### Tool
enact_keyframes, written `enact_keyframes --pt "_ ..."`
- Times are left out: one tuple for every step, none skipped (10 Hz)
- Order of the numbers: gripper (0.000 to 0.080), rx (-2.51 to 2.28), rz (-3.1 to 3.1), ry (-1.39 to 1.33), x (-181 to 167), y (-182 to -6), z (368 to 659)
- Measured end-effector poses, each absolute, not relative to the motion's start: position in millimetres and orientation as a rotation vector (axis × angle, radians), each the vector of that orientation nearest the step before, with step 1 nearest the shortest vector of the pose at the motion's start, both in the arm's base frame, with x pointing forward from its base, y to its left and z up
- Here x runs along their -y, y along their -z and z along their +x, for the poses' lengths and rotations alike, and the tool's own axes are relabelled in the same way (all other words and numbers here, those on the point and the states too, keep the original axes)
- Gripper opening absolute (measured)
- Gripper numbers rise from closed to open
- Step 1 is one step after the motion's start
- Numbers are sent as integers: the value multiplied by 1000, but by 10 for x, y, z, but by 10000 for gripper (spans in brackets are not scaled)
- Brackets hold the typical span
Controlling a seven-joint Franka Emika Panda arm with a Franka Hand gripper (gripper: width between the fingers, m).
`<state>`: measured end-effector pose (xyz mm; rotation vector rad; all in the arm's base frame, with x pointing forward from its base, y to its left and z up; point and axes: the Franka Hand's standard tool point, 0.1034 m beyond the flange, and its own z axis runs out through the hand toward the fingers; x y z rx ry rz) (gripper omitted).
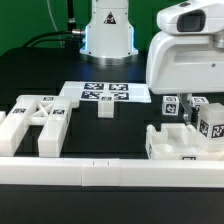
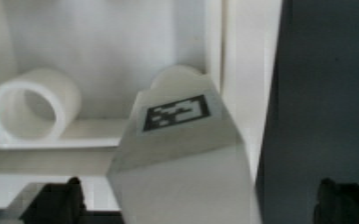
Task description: Assemble chair
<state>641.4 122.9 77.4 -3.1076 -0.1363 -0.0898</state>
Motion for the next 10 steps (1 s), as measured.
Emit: enact_keyframes --pt "649 221 -3104 90 -1181 -766 6419" --pt "649 331 -3097 94 -1153 -763 6423" --pt "649 387 -3092 95 -1149 -758 6420" --pt "535 425 -3087 95 -1149 -757 6420" --pt "399 419 -3088 95 -1149 -757 6420" --pt "399 419 -3088 95 -1149 -757 6420" --pt "285 400 -3089 94 -1150 -756 6419" --pt "285 365 -3093 94 -1151 -755 6419" --pt "285 368 -3093 93 -1150 -755 6419" --pt "285 300 -3096 92 -1156 -754 6417"
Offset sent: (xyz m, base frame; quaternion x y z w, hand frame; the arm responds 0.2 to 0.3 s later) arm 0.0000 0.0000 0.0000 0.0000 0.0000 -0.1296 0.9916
